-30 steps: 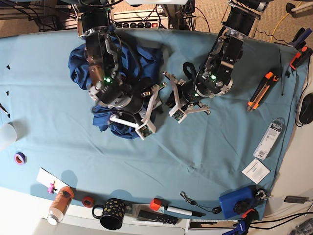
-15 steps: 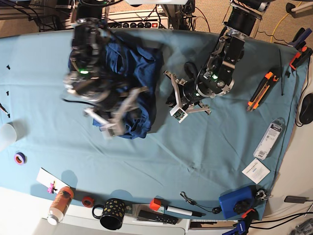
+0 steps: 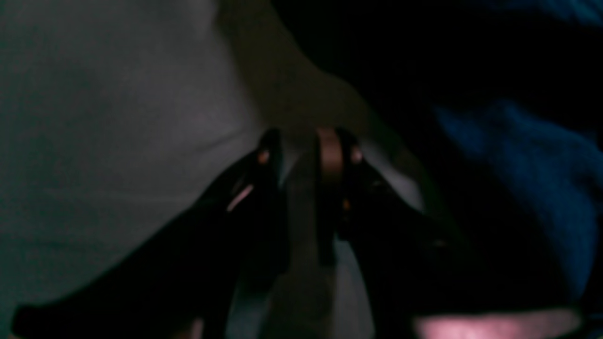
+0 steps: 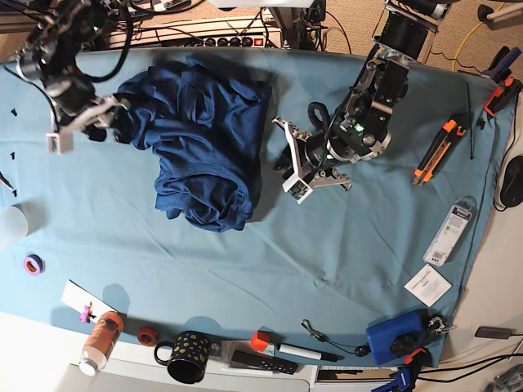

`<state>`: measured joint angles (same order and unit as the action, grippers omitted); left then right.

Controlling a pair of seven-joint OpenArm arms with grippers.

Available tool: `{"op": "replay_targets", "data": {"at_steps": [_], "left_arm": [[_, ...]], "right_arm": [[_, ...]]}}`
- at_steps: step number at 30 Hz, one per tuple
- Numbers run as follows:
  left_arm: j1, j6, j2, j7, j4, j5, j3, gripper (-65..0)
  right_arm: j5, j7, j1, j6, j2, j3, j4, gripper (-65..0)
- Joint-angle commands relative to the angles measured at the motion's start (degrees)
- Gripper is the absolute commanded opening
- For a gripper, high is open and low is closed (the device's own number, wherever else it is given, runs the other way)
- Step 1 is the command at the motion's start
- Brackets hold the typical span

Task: Layout the t-shirt on the table in an organized manner, then fold the t-shirt properly
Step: 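Open the right gripper and raise it off the shirt, then move the right gripper back over the folded shirt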

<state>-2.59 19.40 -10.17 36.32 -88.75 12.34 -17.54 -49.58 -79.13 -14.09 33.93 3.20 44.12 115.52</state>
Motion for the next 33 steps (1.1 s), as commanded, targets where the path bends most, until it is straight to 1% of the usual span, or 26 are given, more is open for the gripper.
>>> {"op": "replay_targets", "data": {"at_steps": [1, 5, 8, 11, 12, 14, 18, 20, 21, 22, 23, 24, 26, 27, 28, 29, 31, 33], "left_arm": [[-0.39, -0.26, -0.28, 1.16, -0.48, -0.7, 0.15, -50.5], [-0.39, -0.24, -0.28, 1.16, -0.48, -0.59, 0.15, -50.5], [-0.42, -0.24, -0.28, 1.14, -0.48, -0.04, 0.15, -50.5], [-0.39, -0.24, -0.31, 1.14, -0.48, -0.09, 0.15, -50.5], [-0.42, -0.24, -0.31, 1.14, -0.48, -0.09, 0.15, -50.5], [-0.39, -0.24, -0.28, 1.14, -0.48, -0.09, 0.15, -50.5], [-0.42, -0.24, -0.28, 1.09, -0.48, -0.07, 0.15, -50.5], [-0.42, -0.24, -0.28, 1.07, -0.48, -0.07, 0.15, -50.5], [-0.42, -0.24, -0.28, 1.03, -0.48, -0.07, 0.15, -50.5], [-0.42, -0.24, -0.28, 0.85, -0.48, -0.07, 0.15, -50.5], [-0.39, -0.24, -0.28, 0.72, -0.48, -0.07, 0.15, -50.5], [-0.39, -0.24, -0.28, 0.68, -0.48, -0.07, 0.15, -50.5], [-0.42, -0.24, -0.28, 0.66, -0.48, -0.07, 0.15, -50.5], [-0.42, -0.24, -0.28, 0.68, -0.48, -0.07, 0.15, -50.5], [-0.42, -0.24, -0.28, 0.68, -0.48, -0.07, 0.15, -50.5], [-0.39, -0.24, -0.28, 0.66, -0.48, -0.07, 0.15, -50.5], [-0.42, -0.24, -0.28, 0.63, -0.48, -0.07, 0.15, -50.5], [-0.42, -0.24, -0.28, 0.63, -0.48, -0.07, 0.15, -50.6]], "right_arm": [[-1.22, 1.44, -0.02, 0.17, 1.25, 0.72, 0.98, -26.1], [-2.12, 1.66, -0.02, 0.17, 2.25, 0.26, -0.85, -26.1], [-2.03, 1.77, 0.81, 0.2, 2.49, -1.7, -7.08, -26.1], [-2.69, 3.58, 0.94, 0.2, 2.49, -3.56, -14.16, -26.1], [-3.98, 3.76, 0.94, 0.44, 2.49, -3.98, -15.8, -26.1], [-7.74, 2.97, 0.92, 2.05, 2.47, -4.44, -17.35, -26.1], [-15.82, 0.94, 0.96, 4.72, 2.36, -4.37, -17.31, -26.2], [-18.47, -0.26, 1.11, 6.07, 2.36, -4.37, -17.31, -26.2], [-19.12, -0.87, 1.27, 6.07, 2.36, -4.37, -17.31, -26.5], [-19.71, -0.87, 1.57, 6.07, 2.36, -4.37, -17.31, -28.8], [-20.24, -0.87, 1.84, 6.07, 2.34, -4.37, -17.31, -33.6], [-20.55, -0.87, 2.01, 6.07, 2.36, -4.37, -17.31, -39.8], [-20.74, -0.87, 2.23, 6.07, 2.34, -4.37, -17.33, -54.3], [-20.87, -0.87, 2.38, 6.07, 2.34, -4.37, -17.33, -59.7], [-20.98, -0.87, 2.4, 6.07, 2.34, -4.37, -17.33, -63.3], [-21.22, -0.87, 2.49, 6.07, 2.34, -4.37, -17.33, -65.0], [-22.43, -0.87, 2.51, 6.07, 2.34, -4.37, -17.33, -65.0], [-25.42, -0.87, 2.51, 6.07, 2.34, -4.37, -17.33, -65.0]]}}
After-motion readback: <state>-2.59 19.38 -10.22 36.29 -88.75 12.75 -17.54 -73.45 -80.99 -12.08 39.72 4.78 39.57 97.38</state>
